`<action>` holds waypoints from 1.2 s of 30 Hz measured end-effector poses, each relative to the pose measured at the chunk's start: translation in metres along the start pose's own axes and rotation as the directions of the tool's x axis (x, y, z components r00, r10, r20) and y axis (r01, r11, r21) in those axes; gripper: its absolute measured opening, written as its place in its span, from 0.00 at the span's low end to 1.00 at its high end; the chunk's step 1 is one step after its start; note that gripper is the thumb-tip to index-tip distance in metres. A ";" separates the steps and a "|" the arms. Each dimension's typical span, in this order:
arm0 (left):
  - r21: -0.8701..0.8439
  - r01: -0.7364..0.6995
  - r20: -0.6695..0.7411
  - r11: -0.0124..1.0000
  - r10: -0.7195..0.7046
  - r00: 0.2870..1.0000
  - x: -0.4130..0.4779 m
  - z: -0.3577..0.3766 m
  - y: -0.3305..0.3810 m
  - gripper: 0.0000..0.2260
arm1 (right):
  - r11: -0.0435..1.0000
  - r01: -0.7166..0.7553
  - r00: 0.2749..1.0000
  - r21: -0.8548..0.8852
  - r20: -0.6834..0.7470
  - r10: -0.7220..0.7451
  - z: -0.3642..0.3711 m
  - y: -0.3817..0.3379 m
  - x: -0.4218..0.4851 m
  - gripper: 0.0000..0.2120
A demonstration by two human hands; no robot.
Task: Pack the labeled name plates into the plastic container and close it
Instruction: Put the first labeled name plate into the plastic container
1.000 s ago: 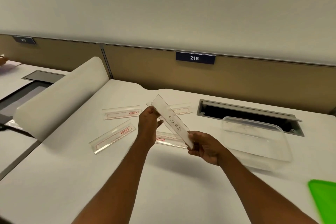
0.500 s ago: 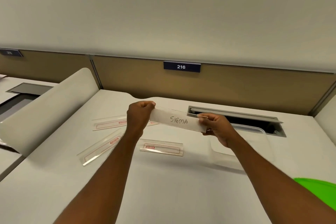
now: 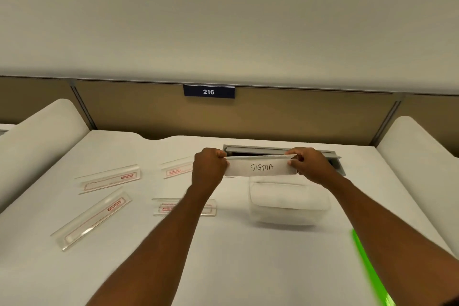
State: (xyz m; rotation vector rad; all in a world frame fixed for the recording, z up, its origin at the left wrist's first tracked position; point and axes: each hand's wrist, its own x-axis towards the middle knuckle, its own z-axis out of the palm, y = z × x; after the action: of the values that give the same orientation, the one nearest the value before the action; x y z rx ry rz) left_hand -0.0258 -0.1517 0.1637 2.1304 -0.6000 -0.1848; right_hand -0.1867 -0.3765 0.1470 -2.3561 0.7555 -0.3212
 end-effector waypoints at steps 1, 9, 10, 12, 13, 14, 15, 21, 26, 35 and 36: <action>0.041 -0.029 -0.001 0.999 0.029 1.000 0.000 0.009 0.006 0.11 | 1.000 -0.021 0.999 0.002 -0.031 0.021 -0.004 0.009 -0.002 0.12; 0.318 -0.097 0.210 0.943 0.030 0.977 0.004 0.079 0.027 0.12 | 0.993 -0.097 0.994 -0.068 -0.057 0.093 -0.018 0.066 -0.012 0.11; 0.348 -0.109 0.211 0.931 0.035 0.977 0.005 0.085 0.027 0.12 | 0.991 -0.114 0.992 -0.066 -0.062 0.110 -0.016 0.071 -0.013 0.11; 0.416 -0.144 0.216 0.898 0.056 0.975 0.007 0.097 0.026 0.12 | 0.989 -0.141 0.988 -0.055 -0.070 0.137 -0.013 0.082 -0.012 0.12; 0.455 -0.162 0.219 0.876 0.067 0.974 0.009 0.102 0.025 0.12 | 0.988 -0.146 0.987 -0.050 -0.068 0.143 -0.011 0.085 -0.011 0.13; 0.494 -0.180 0.225 0.850 0.075 0.972 0.010 0.106 0.024 0.12 | 0.988 -0.150 0.987 -0.045 -0.062 0.147 -0.010 0.088 -0.010 0.13; 0.530 -0.196 0.233 0.825 0.081 0.969 0.011 0.109 0.022 0.11 | 0.987 -0.152 0.987 -0.045 -0.050 0.150 -0.008 0.090 -0.009 0.13; 0.667 -0.274 0.298 0.693 0.089 0.950 0.019 0.128 0.011 0.11 | 0.976 -0.173 0.984 -0.134 0.023 0.177 0.004 0.099 0.005 0.12; 0.732 -0.328 0.352 0.598 0.081 0.933 0.024 0.142 0.016 0.09 | 0.911 -0.110 0.983 -0.398 0.094 0.160 0.014 0.099 0.015 0.14; 0.770 -0.332 0.340 0.544 0.090 0.936 0.030 0.163 0.019 0.07 | 0.852 -0.080 0.978 -0.518 0.126 0.168 0.019 0.098 0.029 0.12; 0.771 -0.332 0.340 0.543 0.089 0.936 0.031 0.165 0.017 0.07 | 0.853 -0.084 0.977 -0.515 0.127 0.173 0.019 0.099 0.029 0.12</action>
State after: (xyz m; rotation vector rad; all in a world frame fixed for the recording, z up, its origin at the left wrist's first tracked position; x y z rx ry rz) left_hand -0.0618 -0.2949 0.0820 2.9310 -1.3074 -0.0375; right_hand -0.1985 -0.4471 0.0705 -2.7554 1.0055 0.1632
